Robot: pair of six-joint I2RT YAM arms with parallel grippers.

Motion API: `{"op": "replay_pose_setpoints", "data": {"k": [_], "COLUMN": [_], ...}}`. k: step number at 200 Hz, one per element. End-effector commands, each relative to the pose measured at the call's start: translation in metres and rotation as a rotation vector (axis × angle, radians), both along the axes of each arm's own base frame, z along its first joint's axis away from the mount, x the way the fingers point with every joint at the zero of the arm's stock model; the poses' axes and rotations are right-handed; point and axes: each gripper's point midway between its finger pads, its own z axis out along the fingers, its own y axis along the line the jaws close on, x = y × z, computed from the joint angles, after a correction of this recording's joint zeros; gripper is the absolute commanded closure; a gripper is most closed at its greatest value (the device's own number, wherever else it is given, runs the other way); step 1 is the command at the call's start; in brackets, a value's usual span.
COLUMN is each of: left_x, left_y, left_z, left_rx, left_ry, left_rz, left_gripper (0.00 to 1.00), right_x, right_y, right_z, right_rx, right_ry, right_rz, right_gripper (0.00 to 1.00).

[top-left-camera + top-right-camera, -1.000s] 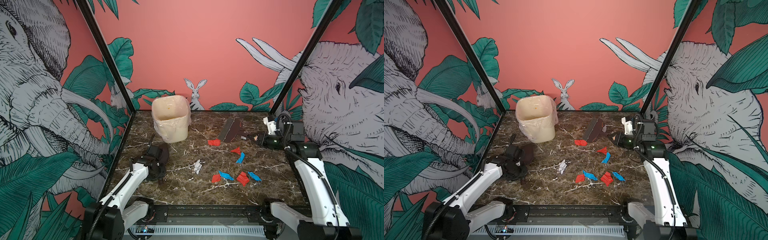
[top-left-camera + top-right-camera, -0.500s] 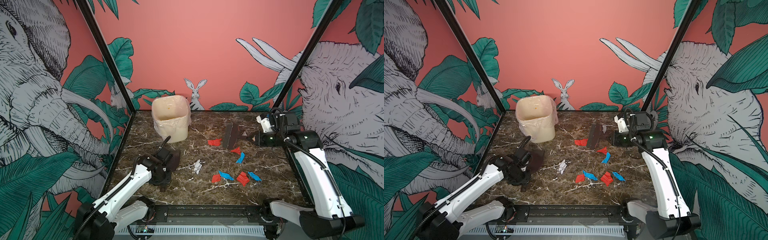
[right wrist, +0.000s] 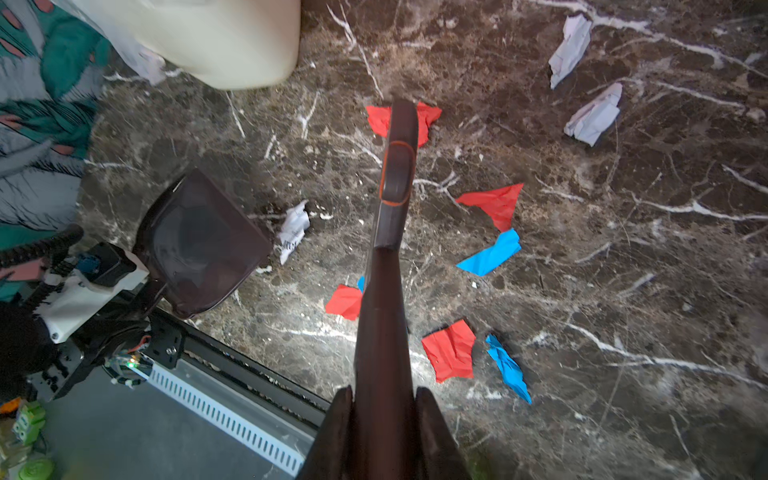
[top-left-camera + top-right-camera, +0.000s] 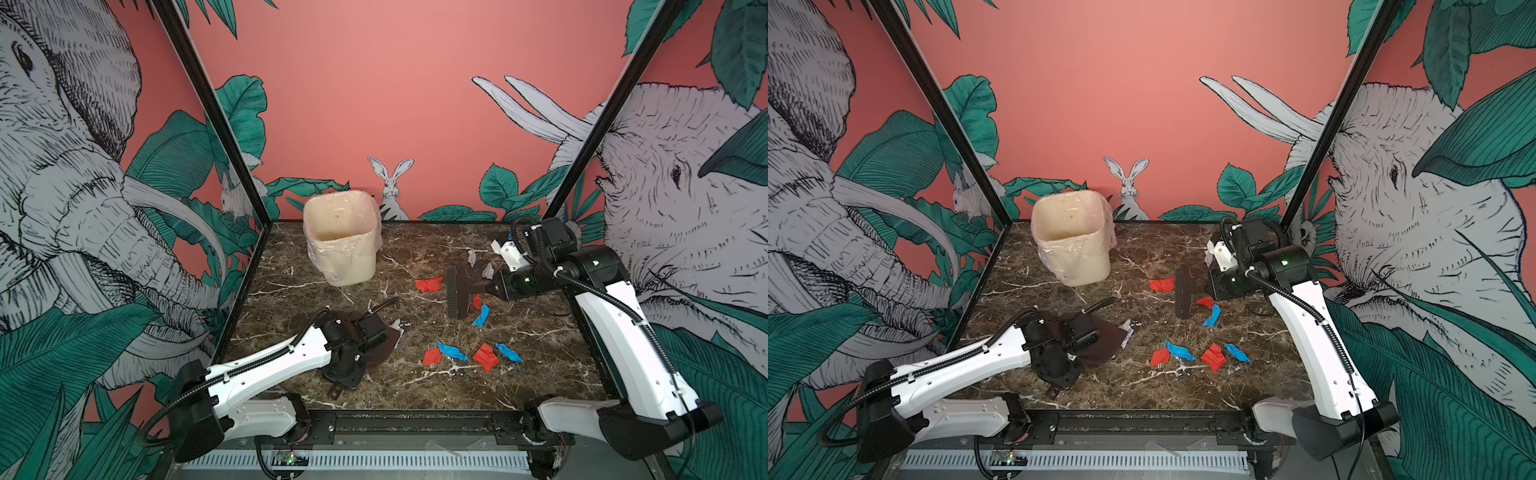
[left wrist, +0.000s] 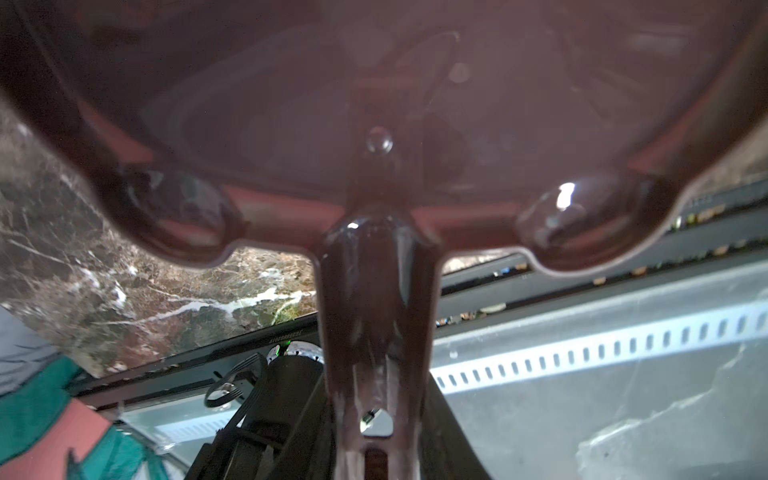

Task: Sweep away the paper scraps from the table
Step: 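Swing the dustpan toward the scraps with the left gripper while the right lowers the brush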

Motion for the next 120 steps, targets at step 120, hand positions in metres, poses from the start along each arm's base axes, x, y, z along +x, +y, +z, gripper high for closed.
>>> {"op": "replay_pose_setpoints", "data": {"k": [120], "left_x": [-0.036], "left_y": [-0.03], "left_z": [-0.003], "left_rx": [0.094], "left_ry": [0.119], "left_rz": [-0.438], "left_gripper": [1.0], "right_x": [-0.104], "right_y": [0.025], "right_z": [-0.031], "right_rx": [-0.214], "right_ry": [0.275], "right_rz": [0.327], "right_gripper": [1.0]}}
